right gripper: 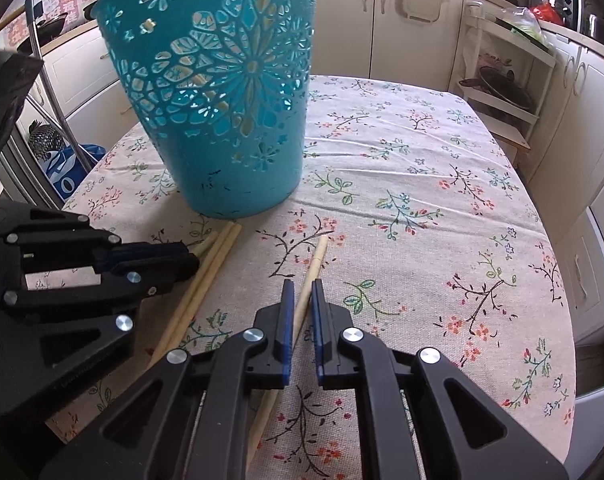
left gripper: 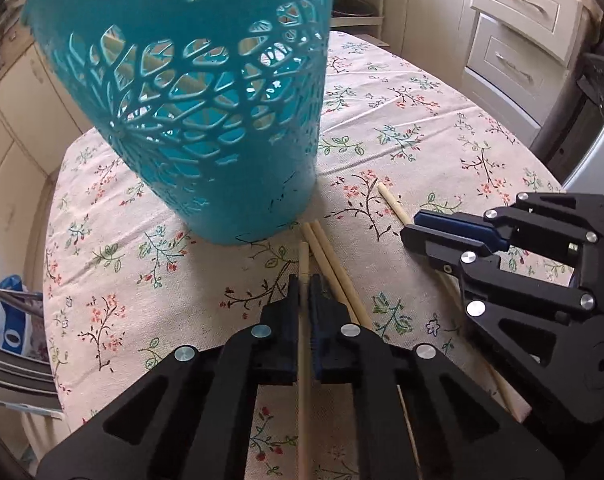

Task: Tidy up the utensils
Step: 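Lift the stick with the left tool and drop it into the basket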

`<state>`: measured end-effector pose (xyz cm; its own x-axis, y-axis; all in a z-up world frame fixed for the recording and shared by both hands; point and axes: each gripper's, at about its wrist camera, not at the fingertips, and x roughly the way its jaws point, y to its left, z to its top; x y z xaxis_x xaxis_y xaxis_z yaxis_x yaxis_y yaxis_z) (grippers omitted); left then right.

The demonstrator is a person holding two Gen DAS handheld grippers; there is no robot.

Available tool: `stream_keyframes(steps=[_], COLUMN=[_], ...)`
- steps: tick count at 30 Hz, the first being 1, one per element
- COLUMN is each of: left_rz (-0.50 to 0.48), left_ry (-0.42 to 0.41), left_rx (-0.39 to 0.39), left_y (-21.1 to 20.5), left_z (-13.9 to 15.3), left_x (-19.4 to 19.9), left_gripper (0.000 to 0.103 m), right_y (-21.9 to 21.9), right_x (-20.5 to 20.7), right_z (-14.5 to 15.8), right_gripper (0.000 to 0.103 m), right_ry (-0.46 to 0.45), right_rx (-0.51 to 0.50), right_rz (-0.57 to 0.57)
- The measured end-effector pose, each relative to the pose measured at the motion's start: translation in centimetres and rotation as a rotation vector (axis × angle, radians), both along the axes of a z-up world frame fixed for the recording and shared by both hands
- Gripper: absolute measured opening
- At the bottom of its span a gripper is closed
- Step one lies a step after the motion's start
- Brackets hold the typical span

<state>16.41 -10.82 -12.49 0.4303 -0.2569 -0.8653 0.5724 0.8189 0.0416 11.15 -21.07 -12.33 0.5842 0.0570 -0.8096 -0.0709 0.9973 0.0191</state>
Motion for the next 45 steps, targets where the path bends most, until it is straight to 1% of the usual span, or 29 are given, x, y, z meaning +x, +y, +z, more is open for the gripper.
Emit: stream_keyframes(steps=[3, 4, 6, 8, 10, 14, 16, 17, 21, 23, 25, 29, 32, 34, 37, 40, 45], left_rz=[0.008, 0.014, 0.034, 0.055, 0.051, 0.02, 0.024, 0.029, 0.074, 0.098, 0.124, 0.158, 0.209, 0.248, 0.305, 0.349, 0.404], left_ry=[0.005, 0.007, 0.009, 0.002, -0.021, -0.108, -0.152, -0.172, -0.28, -0.339, -0.402, -0.503, -0.552, -0.585, -0.599, -0.573, -0.537], left_rx=[-0.014, -0.028, -0.079, -0.146, -0.257, -0.422, -0.478, -0.501, -0.64, -0.693, -0.725, -0.748, -0.756, -0.747, -0.725, -0.713, -0.699], left_y=[0.3, 0.7, 1.7, 2.7, 4.2, 6.1, 6.8, 6.9, 7.7, 8.0, 7.8, 6.6, 5.8, 5.1, 4.1, 3.9, 4.1], left_z=[0.4, 0.7, 1.6, 3.0, 5.1, 9.3, 11.3, 12.3, 17.4, 19.7, 21.9, 24.9, 25.8, 25.8, 24.6, 22.7, 20.0], left_x=[-0.1, -0.1, -0.2, -0.3, -1.1, -3.2, -3.6, -3.6, -2.7, -1.9, -1.4, 0.5, 2.9, 4.6, 6.9, 8.9, 10.0], left_gripper=[0.004, 0.004, 0.004, 0.004, 0.004, 0.005, 0.005, 0.005, 0.005, 0.004, 0.005, 0.005, 0.005, 0.005, 0.005, 0.005, 0.005], right_y=[0.3, 0.2, -0.2, -0.4, -0.6, -0.7, -0.7, -0.7, -0.8, -0.8, -0.9, -0.9, -0.9, -0.9, -0.9, -0.9, -0.8], right_x=[0.0, 0.1, 0.2, 0.1, 0.0, -0.1, -0.1, 0.0, 0.0, 0.1, 0.1, 0.1, 0.2, 0.3, 0.4, 0.4, 0.5], right_z=[-0.1, -0.1, 0.0, 0.0, 0.0, 0.0, 0.0, 0.0, -0.1, -0.1, -0.1, -0.1, -0.1, -0.1, -0.1, -0.1, -0.1], right_gripper=[0.009, 0.009, 0.009, 0.008, 0.008, 0.008, 0.008, 0.008, 0.008, 0.008, 0.008, 0.008, 0.008, 0.008, 0.008, 0.008, 0.008], right_ry=[-0.008, -0.007, -0.003, -0.002, -0.005, -0.007, -0.008, -0.009, -0.011, -0.012, -0.013, -0.012, -0.008, -0.005, -0.002, 0.002, 0.004], right_rx=[-0.02, -0.017, 0.007, 0.02, 0.034, 0.042, 0.044, 0.045, 0.052, 0.057, 0.059, 0.063, 0.068, 0.07, 0.074, 0.079, 0.066], right_rz=[0.011, 0.012, 0.008, 0.002, -0.001, -0.006, -0.008, -0.008, -0.012, -0.012, -0.012, -0.01, -0.004, 0.001, 0.009, 0.016, 0.03])
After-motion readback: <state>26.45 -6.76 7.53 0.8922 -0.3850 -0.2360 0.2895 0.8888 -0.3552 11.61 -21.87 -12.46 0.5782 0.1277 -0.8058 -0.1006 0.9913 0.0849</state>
